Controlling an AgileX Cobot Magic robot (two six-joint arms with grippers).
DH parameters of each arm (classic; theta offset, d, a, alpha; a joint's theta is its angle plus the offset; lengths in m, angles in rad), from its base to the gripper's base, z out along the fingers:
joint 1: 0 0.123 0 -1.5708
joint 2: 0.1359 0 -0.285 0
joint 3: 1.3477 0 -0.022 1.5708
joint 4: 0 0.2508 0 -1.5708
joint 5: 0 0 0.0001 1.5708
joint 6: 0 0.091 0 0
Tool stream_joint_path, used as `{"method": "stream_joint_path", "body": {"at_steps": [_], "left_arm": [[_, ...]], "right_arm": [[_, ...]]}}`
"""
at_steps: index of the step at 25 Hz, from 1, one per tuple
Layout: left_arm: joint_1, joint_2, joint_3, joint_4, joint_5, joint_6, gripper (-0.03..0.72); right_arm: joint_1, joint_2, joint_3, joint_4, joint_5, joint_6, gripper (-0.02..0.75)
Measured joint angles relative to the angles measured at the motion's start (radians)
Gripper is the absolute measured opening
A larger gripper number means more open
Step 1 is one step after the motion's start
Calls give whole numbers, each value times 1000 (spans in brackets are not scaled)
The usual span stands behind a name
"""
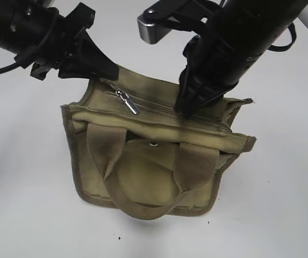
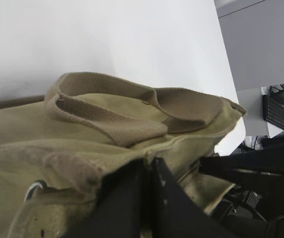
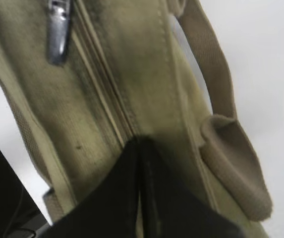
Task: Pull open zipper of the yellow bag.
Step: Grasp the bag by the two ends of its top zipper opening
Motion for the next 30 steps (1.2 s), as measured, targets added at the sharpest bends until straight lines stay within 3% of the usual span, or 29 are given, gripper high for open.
{"method": "stream_joint_path", "body": {"at_steps": [4,9,14,17,27,30], "left_arm": [[0,0,0,0,-1,0,3],[0,0,0,0,-2,0,3],[0,0,0,0,-2,0,3],[0,0,0,-2,-2,0,3],[0,0,0,9,-4,0,3],[0,0,0,19,-4,0,3]], "right_arm": [[-20,-2,0,21,16,-5,2],[32,-15,0,158,-78,-105,22],[73,-8,0,180,-214,-127,231],[72,12,0,179,-249,-127,270],[72,86,-1,169,-286,-127,280],[80,100,-4,156,-287,-127,219]]}}
